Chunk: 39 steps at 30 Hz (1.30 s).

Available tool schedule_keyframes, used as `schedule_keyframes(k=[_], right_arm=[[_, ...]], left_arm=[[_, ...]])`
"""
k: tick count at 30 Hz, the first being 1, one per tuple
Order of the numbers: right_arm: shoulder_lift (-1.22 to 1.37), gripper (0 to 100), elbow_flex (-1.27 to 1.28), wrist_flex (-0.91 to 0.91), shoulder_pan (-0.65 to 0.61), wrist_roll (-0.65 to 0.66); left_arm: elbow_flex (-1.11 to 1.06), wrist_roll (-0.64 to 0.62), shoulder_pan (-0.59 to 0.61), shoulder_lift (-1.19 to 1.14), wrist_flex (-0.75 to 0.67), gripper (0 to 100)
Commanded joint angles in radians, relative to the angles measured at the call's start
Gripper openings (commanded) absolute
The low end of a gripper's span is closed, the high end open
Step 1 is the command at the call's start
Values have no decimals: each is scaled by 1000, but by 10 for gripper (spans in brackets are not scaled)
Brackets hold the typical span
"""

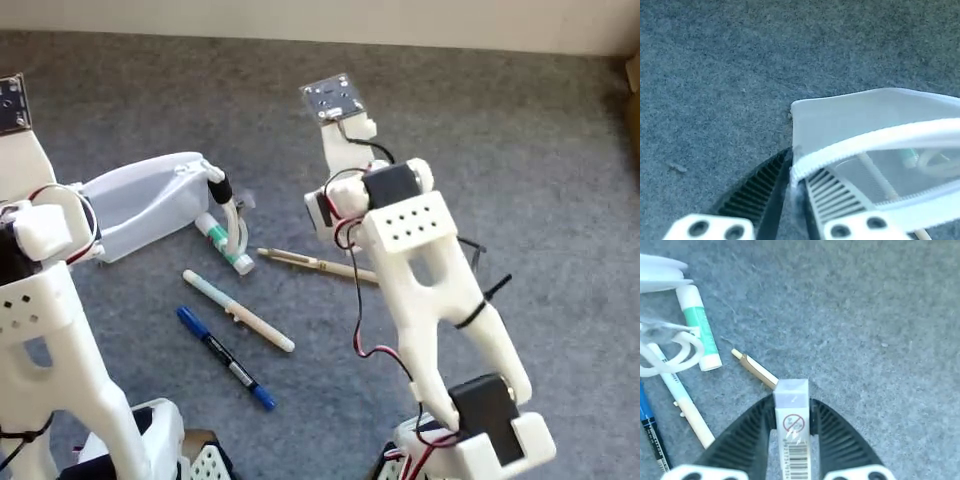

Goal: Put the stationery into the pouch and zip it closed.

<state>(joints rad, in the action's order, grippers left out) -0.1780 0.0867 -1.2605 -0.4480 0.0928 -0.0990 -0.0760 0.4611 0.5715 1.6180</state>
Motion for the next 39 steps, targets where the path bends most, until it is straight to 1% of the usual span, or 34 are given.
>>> schedule_keyframes(k=[1, 3, 9, 12, 22, 25, 30, 36, 39], right_arm=[[-102, 5, -5, -12, -31, -9], [-133, 5, -5, -24, -45, -31], [-226, 5, -4, -41, -110, -212], [-269, 5, -5, -30, -148, -276], [-357, 5, -5, 96, -277, -267], [-357, 5, -5, 183, -325, -267], [-349, 5, -7, 390, -384, -264], [-344, 5, -5, 607, -433, -262], [-343, 5, -5, 685, -455, -262]], left_arm=[[-4, -11, 1, 16, -14, 7], [-4, -11, 1, 16, -14, 7], [-4, -11, 1, 16, -14, 7], [-4, -11, 1, 16, -14, 7], [-5, -11, 1, 16, -14, 7], [-5, -11, 1, 16, -14, 7], [-5, -11, 1, 16, -14, 7], [-5, -11, 1, 16, -14, 7], [-5, -11, 1, 16, -14, 7]])
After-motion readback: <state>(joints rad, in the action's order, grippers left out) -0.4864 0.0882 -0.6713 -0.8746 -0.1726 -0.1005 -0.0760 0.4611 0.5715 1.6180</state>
